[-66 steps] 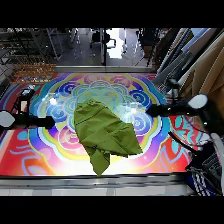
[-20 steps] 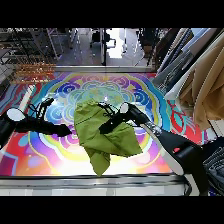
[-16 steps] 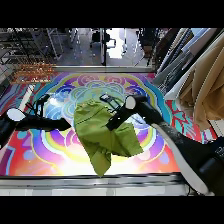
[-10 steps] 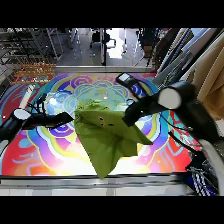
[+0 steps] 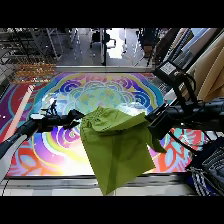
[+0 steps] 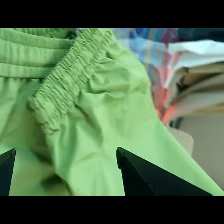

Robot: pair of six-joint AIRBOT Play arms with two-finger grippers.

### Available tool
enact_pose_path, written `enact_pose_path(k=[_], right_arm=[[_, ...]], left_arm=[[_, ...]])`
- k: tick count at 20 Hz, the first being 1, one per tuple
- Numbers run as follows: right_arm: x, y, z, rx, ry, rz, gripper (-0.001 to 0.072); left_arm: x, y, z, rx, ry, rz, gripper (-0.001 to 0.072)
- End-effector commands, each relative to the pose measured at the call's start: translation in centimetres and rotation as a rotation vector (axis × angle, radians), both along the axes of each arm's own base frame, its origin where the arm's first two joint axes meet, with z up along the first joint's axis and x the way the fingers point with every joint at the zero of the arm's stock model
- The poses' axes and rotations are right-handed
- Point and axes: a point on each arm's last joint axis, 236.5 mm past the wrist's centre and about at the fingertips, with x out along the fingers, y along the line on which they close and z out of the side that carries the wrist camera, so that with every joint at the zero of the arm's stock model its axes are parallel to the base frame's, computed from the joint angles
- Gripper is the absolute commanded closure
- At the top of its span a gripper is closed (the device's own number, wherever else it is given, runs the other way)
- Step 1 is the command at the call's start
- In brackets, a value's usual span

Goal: Fold the clothes and pants, and hang the long-sleeved shirts on hangers.

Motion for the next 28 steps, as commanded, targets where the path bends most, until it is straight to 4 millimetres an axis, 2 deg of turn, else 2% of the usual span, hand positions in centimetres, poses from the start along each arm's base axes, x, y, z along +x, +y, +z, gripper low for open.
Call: enact_pose_path(k=[1, 3, 7, 8, 9, 10, 12, 13, 14, 15, 16, 17, 19, 21, 22, 23, 25, 26, 28], right_arm=[[-0.1, -0.3, 0.1, 0.001, -0.005, -0.011, 0.0703], [0.0, -0.2, 0.1, 0.001, -0.004, -0.011, 0.0703], [0.0, -0.2, 0.0, 0.000, -0.002, -0.011, 0.0702], [0.0, -0.2, 0.0, 0.000, -0.002, -0.010, 0.0702], [0.0, -0.2, 0.0, 0.000, -0.002, -0.011, 0.0702], [0.0, -0.2, 0.0, 0.000, -0.001, -0.011, 0.0702], [0.0, -0.1, 0.0, 0.001, -0.002, -0.010, 0.0702], [0.0, -0.1, 0.0, 0.001, -0.002, -0.011, 0.0702], [0.0, -0.2, 0.1, 0.000, -0.004, -0.013, 0.0702], [0.2, -0.7, 0.2, -0.004, -0.012, -0.038, 0.0703], [0.7, -1.8, 0.4, -0.020, -0.031, -0.085, 0.0703], [1.3, -3.6, 0.9, -0.053, -0.067, -0.149, 0.0704], [2.3, -8.1, 3.1, -0.117, -0.189, -0.302, 0.0704], [2.6, -10.8, 6.5, -0.114, -0.334, -0.383, 0.0704], [2.5, -11.4, 8.4, -0.087, -0.408, -0.398, 0.0704], [2.3, -12.0, 10.7, -0.038, -0.491, -0.427, 0.0704], [1.3, -13.4, 16.0, 0.068, -0.682, -0.474, 0.0704], [0.5, -14.1, 18.7, 0.121, -0.776, -0.488, 0.0704], [-2.1, -15.1, 24.1, 0.230, -0.949, -0.486, 0.0704]], left_arm=[[-2.9, -4.2, -0.5, -0.087, 0.057, -0.136, 0.0011], [-3.4, -5.7, -1.5, -0.104, 0.100, -0.139, 0.0011], [-1.6, -7.4, -3.4, -0.156, 0.147, -0.023, 0.0018], [-1.0, -7.5, -3.9, -0.152, 0.150, 0.009, 0.0056], [-0.2, -7.6, -4.2, -0.159, 0.151, 0.042, 0.0158], [0.7, -7.8, -4.2, -0.175, 0.151, 0.075, 0.0222], [2.3, -8.3, -4.1, -0.198, 0.147, 0.125, 0.0273], [2.9, -8.7, -4.0, -0.223, 0.151, 0.140, 0.0460], [3.3, -9.1, -3.5, -0.253, 0.151, 0.143, 0.0696], [3.4, -9.4, -2.7, -0.277, 0.142, 0.127, 0.0702], [3.5, -9.5, -0.8, -0.289, 0.077, 0.073, 0.0703], [3.6, -9.3, 1.6, -0.308, 0.003, 0.019, 0.0705], [4.0, -7.6, 8.7, -0.358, -0.139, -0.030, 0.0706], [3.9, -5.0, 18.2, -0.371, -0.341, -0.054, 0.0706], [3.1, -3.9, 24.0, -0.376, -0.467, -0.061, 0.0706], [1.7, -3.0, 29.6, -0.374, -0.591, -0.066, 0.0706], [-3.0, -1.9, 41.2, -0.365, -0.859, -0.077, 0.0706], [-5.8, -1.6, 45.9, -0.363, -0.973, -0.079, 0.0705], [-11.8, -0.7, 53.9, -0.361, -1.181, -0.056, 0.0704]])
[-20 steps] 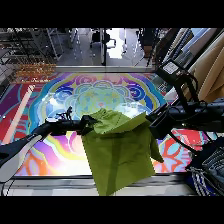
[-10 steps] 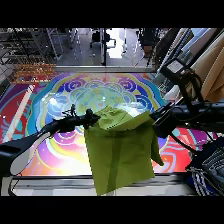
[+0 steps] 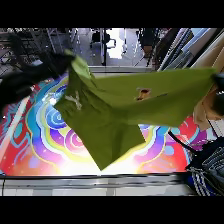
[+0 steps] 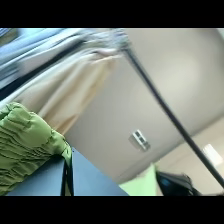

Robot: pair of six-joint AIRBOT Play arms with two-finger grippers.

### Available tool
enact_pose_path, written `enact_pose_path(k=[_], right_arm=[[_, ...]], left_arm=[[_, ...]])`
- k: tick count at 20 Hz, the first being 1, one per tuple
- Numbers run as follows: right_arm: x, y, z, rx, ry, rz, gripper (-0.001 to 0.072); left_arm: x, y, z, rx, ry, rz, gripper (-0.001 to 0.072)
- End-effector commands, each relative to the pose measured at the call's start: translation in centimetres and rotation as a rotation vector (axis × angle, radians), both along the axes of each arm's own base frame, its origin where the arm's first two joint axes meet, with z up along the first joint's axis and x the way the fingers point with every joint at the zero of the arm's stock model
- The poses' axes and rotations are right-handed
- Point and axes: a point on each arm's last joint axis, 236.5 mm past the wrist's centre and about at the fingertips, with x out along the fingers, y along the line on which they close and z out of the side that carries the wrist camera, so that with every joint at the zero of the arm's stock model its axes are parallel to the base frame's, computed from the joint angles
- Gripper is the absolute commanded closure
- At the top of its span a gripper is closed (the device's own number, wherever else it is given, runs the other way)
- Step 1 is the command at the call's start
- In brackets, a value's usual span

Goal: Fold the clothes and pants, and hang the long-sleeved shirts on hangers.

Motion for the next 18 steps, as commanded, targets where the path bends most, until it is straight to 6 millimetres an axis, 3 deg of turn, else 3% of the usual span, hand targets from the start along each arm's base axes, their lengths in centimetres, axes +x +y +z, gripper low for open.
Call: enact_pose_path(k=[1, 3, 6, 8, 10, 12, 14, 16, 18], right_arm=[[-4.5, -2.7, 10.6, 0.107, -0.391, -0.006, 0.0704], [-8.3, -3.9, 15.7, 0.157, -0.571, 0.016, 0.0705], [-12.9, -5.4, 21.2, 0.171, -0.771, 0.031, 0.0705], [-14.5, -5.7, 23.3, 0.160, -0.853, 0.033, 0.0705], [-13.9, -5.1, 23.8, 0.133, -0.871, 0.035, 0.0704], [-10.5, -3.6, 22.4, 0.106, -0.795, 0.036, 0.0704], [-4.0, -1.1, 18.2, 0.024, -0.599, 0.022, 0.0704], [3.8, 1.9, 10.9, -0.086, -0.328, 0.006, 0.0703], [10.9, 4.5, 2.9, -0.210, -0.107, 0.008, 0.0703]], left_arm=[[-11.0, 2.1, 14.4, -0.045, -0.362, 0.097, 0.0704], [-16.2, 3.2, 18.8, -0.089, -0.478, 0.157, 0.0703], [-22.5, 4.3, 22.1, -0.116, -0.609, 0.214, 0.0702], [-25.0, 4.5, 23.0, -0.127, -0.649, 0.219, 0.0702], [-25.3, 4.4, 22.9, -0.113, -0.658, 0.226, 0.0702], [-22.5, 3.6, 20.5, -0.035, -0.576, 0.221, 0.0702], [-17.3, 2.8, 15.1, 0.050, -0.401, 0.201, 0.0703], [-11.2, 3.5, 8.1, 0.083, -0.212, 0.239, 0.0703], [-5.2, 6.1, -0.2, 0.082, -0.009, 0.356, 0.0703]])
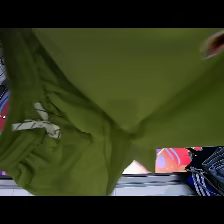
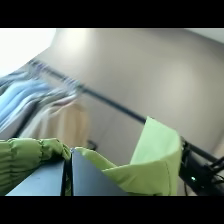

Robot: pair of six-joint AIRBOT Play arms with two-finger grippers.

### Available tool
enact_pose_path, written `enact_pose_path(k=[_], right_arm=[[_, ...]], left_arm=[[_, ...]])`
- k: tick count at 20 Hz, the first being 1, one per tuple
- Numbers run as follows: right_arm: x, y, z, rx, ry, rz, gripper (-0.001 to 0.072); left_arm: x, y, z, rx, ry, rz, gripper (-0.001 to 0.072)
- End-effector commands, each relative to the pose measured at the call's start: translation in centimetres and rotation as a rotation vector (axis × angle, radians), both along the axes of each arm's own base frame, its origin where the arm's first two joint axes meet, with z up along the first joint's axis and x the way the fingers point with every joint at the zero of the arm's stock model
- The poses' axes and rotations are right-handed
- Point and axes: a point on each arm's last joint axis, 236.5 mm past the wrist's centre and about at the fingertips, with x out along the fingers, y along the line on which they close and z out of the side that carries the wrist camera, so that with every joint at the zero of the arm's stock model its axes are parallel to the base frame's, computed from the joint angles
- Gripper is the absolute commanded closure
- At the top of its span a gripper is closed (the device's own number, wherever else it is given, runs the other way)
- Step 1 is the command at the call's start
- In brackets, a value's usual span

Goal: Fold the clothes and pants, and hang the long-sleeved shirts on hangers.

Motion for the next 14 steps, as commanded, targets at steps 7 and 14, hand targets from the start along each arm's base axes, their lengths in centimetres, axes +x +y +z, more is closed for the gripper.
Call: enact_pose_path(k=[7, 14], right_arm=[[30.2, 3.4, -33.6, 0.183, 0.596, 0.032, 0.0703], [30.8, 1.4, -46.0, 0.615, 1.035, 0.098, 0.0070]], left_arm=[[19.6, 13.7, -37.7, -0.037, 0.760, 0.609, 0.0701], [26.9, 14.7, -44.4, 0.050, 0.843, 0.411, 0.0003]])
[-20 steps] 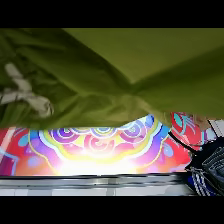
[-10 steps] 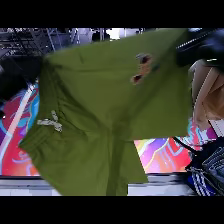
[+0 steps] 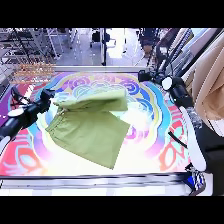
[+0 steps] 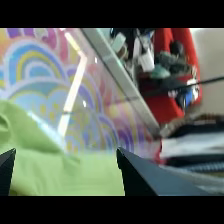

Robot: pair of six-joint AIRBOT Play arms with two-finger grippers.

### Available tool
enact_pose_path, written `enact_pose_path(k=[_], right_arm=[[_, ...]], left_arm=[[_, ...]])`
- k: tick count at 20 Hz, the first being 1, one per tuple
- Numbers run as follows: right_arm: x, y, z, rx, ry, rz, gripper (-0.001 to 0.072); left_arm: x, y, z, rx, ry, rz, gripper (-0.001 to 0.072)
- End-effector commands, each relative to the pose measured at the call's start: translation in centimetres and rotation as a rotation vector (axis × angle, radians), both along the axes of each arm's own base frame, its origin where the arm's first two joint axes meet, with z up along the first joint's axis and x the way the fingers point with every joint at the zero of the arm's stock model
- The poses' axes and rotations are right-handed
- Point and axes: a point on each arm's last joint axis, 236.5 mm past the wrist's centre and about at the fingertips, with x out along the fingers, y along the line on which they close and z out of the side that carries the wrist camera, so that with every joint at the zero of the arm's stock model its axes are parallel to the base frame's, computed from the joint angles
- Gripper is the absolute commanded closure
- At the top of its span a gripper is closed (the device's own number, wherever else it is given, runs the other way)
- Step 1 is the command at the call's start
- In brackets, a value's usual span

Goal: Fold the clothes and pants, and hang the long-sleeved shirts on hangers.

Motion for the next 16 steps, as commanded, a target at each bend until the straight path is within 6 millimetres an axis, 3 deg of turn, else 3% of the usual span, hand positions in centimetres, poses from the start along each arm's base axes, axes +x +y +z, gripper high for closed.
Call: enact_pose_path(k=[1, 3, 4, 7, 10, 12, 16], right_arm=[[-4.5, -0.9, -7.2, 0.138, 0.368, 0.079, 0.0077], [-10.6, -1.1, -10.8, 0.123, 0.631, 0.194, 0.0098], [-13.8, -0.5, -12.1, 0.130, 0.757, 0.260, 0.0178], [-21.4, 4.3, -13.8, 0.280, 1.017, 0.454, 0.0209], [-26.0, 8.3, -15.9, 0.332, 1.118, 0.488, 0.0208], [-29.6, 10.1, -17.3, 0.333, 1.174, 0.490, 0.0209], [-35.6, 13.4, -19.6, 0.412, 1.252, 0.462, 0.0248]], left_arm=[[0.2, 0.0, -1.1, -0.030, 0.008, -0.199, 0.0006], [-2.4, 0.9, -0.5, -0.026, 0.028, -0.310, 0.0017], [-4.2, 1.4, -1.1, -0.020, 0.081, -0.360, 0.0017], [-10.5, 4.6, -6.7, 0.011, 0.425, -0.405, 0.0017], [-16.3, 7.0, -11.2, 0.093, 0.718, -0.444, 0.0016], [-17.0, 6.6, -12.2, 0.088, 0.757, -0.474, 0.0016], [-15.4, 5.6, -14.9, 0.055, 0.770, -0.449, 0.0016]])
